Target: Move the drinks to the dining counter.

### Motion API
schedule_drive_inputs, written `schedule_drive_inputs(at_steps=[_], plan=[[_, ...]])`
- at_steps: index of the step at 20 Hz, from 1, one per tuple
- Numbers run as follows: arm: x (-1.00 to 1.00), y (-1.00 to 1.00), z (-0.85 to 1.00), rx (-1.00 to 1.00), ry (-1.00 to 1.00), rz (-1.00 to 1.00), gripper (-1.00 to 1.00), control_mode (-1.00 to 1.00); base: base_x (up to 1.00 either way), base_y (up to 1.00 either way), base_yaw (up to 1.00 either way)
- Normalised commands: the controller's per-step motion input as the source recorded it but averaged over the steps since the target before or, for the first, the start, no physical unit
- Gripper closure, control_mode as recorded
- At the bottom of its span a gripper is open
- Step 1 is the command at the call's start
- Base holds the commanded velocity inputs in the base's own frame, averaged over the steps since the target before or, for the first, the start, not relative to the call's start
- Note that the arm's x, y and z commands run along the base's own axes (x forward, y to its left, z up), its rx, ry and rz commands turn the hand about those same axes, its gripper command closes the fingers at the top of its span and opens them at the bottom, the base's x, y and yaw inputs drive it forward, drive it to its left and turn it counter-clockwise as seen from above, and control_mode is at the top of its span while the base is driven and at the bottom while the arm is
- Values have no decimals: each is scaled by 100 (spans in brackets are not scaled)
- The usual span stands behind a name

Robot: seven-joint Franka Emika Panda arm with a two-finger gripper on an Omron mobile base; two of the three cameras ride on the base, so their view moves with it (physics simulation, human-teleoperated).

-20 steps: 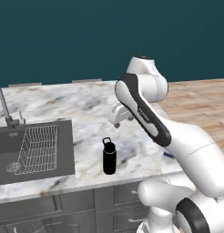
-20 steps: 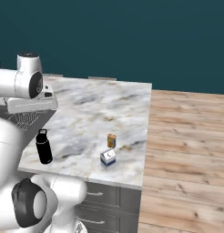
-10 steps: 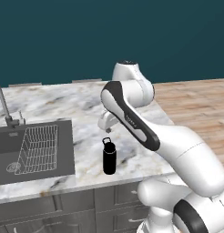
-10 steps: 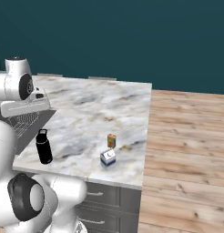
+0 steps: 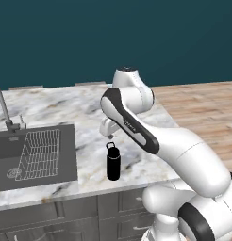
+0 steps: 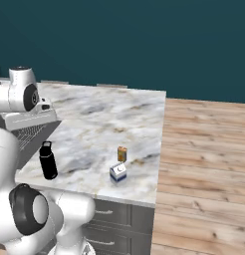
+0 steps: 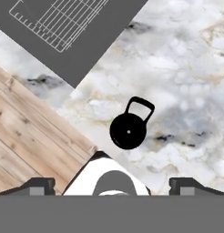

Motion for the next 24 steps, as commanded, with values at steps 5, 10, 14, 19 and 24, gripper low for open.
schedule_drive_inputs(at_steps=[5, 10, 14, 19, 24], plan=[[19, 1, -32, 0, 0, 1, -100, -100, 0, 0, 0], [14, 0, -28, 0, 0, 3, -100, -100, 0, 0, 0], [0, 0, -23, 0, 0, 4, -100, -100, 0, 0, 0], [0, 0, -20, 0, 0, 3, -100, -100, 0, 0, 0], [0, 0, -27, 0, 0, 4, -100, -100, 0, 0, 0]])
